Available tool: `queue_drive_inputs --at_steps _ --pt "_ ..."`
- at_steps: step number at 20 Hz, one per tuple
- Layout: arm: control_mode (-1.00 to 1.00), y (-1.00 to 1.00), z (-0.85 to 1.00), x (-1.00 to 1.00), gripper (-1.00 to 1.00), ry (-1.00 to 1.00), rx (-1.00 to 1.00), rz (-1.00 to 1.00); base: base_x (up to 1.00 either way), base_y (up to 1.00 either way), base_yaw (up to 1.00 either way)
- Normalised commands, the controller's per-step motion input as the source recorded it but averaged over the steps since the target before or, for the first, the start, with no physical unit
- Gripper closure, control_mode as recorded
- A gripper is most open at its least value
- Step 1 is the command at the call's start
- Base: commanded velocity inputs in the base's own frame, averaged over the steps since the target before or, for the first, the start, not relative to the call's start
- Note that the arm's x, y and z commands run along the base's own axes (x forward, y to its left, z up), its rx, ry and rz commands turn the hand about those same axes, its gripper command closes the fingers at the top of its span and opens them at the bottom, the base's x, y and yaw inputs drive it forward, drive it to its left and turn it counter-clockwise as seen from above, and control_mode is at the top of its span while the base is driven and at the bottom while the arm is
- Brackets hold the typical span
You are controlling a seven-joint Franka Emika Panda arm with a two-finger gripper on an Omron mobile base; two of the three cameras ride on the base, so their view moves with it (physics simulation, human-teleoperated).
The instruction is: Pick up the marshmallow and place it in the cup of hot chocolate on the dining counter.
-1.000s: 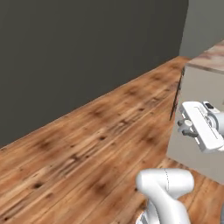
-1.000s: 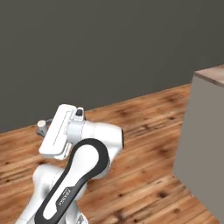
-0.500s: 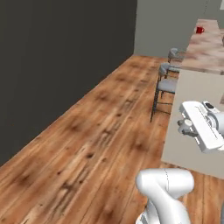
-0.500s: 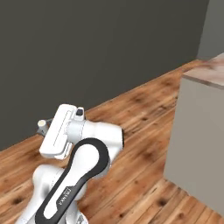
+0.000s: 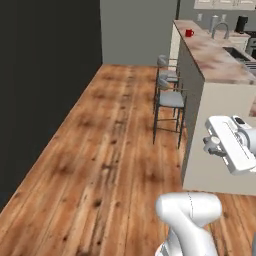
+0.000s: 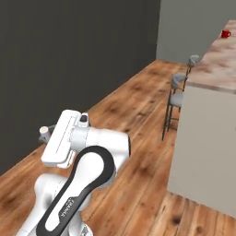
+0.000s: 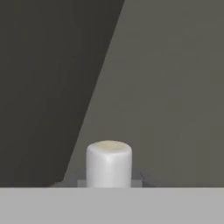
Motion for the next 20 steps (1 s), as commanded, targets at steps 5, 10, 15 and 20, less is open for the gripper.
queue_drive_inputs --at_steps 5,10,15,20 --pt "1.0 0.0 0.0 0.0 1.0 0.0 0.0 0.0 1.0 1.0 -0.43" --pt "1.0 0.0 0.0 0.0 1.0 0.0 0.0 0.0 1.0 1.0 -0.45" --pt "1.0 0.0 0.0 0.0 1.0 0.0 0.0 0.0 1.0 1.0 -0.47" --pt "1.0 0.0 0.0 0.0 1.0 0.0 0.0 0.0 1.0 1.0 -0.47"
